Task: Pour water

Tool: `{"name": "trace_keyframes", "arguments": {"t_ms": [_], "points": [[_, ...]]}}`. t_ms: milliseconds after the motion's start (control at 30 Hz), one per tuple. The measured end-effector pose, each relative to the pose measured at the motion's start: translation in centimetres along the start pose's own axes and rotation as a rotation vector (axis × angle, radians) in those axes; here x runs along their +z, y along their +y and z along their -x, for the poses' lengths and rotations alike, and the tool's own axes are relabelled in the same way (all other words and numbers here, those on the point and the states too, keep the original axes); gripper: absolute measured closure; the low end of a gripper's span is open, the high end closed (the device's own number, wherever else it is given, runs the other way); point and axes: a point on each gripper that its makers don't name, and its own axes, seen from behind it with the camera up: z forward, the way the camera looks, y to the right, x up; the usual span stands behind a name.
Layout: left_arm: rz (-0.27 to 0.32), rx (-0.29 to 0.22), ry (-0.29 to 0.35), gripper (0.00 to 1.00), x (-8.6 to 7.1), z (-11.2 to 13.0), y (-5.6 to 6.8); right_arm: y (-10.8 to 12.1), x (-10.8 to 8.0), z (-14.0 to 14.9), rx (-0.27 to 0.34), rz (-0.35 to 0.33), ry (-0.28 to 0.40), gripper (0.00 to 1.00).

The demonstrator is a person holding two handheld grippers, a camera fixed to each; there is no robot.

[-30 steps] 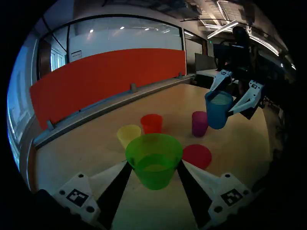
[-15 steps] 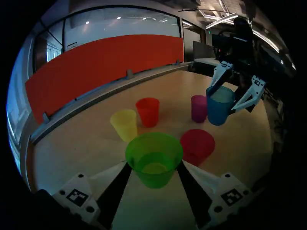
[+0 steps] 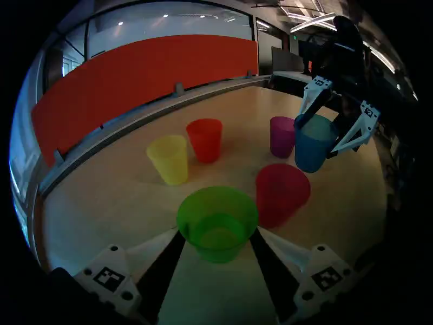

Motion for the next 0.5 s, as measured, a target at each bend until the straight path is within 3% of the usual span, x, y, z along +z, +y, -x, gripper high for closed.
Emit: {"name": "trace_keyframes", "arguments": {"t_ms": [500], "points": [[0.009, -0.016, -0.009, 0.17, 0.7, 1.4, 0.1, -0.2, 0.4, 0.5, 0.01, -0.002, -0.008, 0.08]]}}
